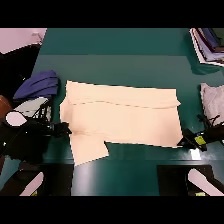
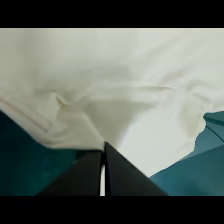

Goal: Fold the shirts.

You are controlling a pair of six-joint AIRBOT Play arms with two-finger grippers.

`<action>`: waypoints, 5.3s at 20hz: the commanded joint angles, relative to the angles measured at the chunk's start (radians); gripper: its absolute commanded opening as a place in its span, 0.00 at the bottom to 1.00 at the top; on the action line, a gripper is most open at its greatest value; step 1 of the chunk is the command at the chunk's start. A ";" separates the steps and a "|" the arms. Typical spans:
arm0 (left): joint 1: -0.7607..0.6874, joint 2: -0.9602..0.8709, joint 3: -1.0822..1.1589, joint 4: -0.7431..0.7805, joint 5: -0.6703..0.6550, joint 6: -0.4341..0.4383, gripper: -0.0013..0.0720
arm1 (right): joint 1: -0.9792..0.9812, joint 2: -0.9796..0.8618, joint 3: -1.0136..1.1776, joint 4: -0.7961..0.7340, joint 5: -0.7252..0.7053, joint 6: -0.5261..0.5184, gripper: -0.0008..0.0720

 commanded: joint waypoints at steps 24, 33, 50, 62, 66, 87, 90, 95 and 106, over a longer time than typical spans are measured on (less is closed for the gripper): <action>0.000 -0.354 0.430 0.119 0.198 0.058 0.05 | 0.327 -0.301 0.696 -0.075 0.070 0.012 0.03; 0.000 -0.430 0.538 0.116 0.124 0.055 0.70 | 0.228 -0.459 0.830 0.185 0.072 -0.121 0.49; -0.237 -0.446 0.556 -0.064 0.248 -0.037 0.05 | 0.084 -0.556 0.512 0.393 0.028 -0.304 0.26; -0.524 -0.839 0.795 -0.091 0.278 -0.079 0.05 | 0.386 -0.208 0.864 0.554 0.097 -0.241 0.03; -0.542 -0.872 0.805 -0.092 0.275 -0.083 0.05 | 0.544 -0.194 1.002 0.553 0.053 -0.193 0.03; 0.185 -0.233 0.806 0.330 0.092 -0.073 0.05 | 1.309 -0.740 1.304 0.678 -0.340 -0.321 0.83; 0.233 -0.226 0.805 0.330 0.041 -0.026 0.05 | 1.300 -0.844 1.398 0.673 -0.198 -0.246 0.68; 0.233 -0.226 0.805 0.328 0.020 -0.021 0.05 | 1.145 -0.762 1.247 0.562 -0.094 -0.184 0.64; 0.233 -0.230 0.803 0.177 0.027 0.008 0.05 | 0.855 -0.504 0.617 0.499 -0.318 -0.016 0.93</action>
